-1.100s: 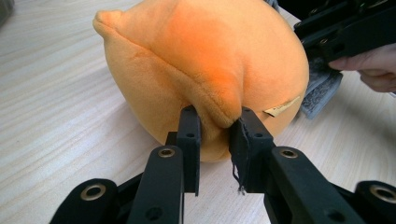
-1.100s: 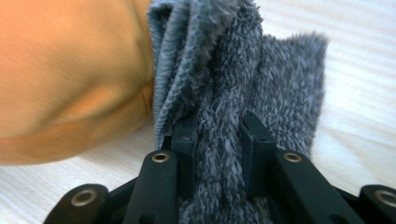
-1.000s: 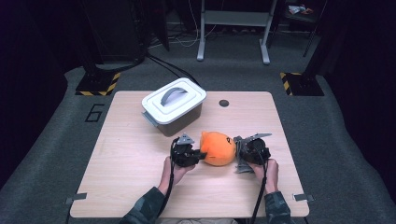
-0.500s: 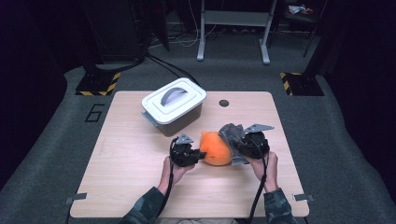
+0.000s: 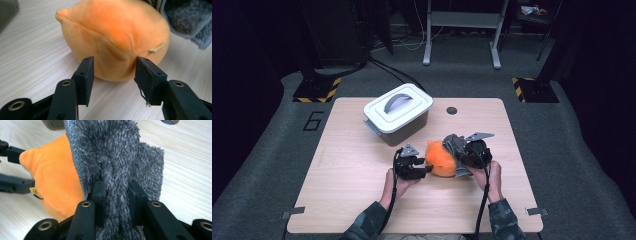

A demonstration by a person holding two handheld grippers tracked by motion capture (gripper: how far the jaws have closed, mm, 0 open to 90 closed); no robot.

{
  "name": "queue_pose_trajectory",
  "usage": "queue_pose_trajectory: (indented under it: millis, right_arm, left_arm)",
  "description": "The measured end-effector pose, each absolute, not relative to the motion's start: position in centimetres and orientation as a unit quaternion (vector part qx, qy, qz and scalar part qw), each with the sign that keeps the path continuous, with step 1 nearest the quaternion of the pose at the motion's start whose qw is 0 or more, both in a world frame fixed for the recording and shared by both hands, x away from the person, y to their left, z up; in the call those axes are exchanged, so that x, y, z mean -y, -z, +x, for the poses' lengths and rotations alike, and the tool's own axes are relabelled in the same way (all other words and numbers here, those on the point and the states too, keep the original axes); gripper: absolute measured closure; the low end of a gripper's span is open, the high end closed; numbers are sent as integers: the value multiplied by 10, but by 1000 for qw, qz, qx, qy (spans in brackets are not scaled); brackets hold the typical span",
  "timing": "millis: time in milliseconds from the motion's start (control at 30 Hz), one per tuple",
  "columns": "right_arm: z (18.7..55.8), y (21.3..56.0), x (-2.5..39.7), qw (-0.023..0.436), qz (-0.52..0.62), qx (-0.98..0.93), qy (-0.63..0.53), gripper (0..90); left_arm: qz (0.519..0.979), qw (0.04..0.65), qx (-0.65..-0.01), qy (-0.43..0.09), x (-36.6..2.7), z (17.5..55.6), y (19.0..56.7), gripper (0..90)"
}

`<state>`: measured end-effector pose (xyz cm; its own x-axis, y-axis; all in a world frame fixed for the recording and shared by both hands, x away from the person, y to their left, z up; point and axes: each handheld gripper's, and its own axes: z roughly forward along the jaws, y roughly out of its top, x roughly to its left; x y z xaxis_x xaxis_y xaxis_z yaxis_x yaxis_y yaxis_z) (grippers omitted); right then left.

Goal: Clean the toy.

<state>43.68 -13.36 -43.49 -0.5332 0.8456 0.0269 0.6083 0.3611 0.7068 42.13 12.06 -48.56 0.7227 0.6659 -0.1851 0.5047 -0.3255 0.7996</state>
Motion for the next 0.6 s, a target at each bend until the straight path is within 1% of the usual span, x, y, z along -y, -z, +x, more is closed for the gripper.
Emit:
queue_pose_trajectory:
  millis: [67,133,200,300,367,500,600]
  right_arm:
    - [439,434,133,174,451,-807,-339,710]
    - [440,434,132,175,450,-807,-340,710]
    - [442,433,132,176,450,-807,-340,709]
    - [443,433,132,175,453,-807,-338,709]
    - [443,434,133,170,453,-806,-341,709]
    - [443,435,133,173,454,-803,-345,709]
    - [442,434,134,175,455,-800,-349,709]
  left_arm:
    - [813,450,-356,-96,-119,419,488,447]
    - [817,449,-347,-106,-117,418,490,436]
    - [825,438,-337,-120,-112,417,492,436]
    - [829,440,-326,-118,-109,419,496,446]
    - [826,445,-326,-118,-108,421,498,500]
    - [822,448,-331,-121,-108,420,498,653]
    - [820,447,-336,-121,-108,420,496,718]
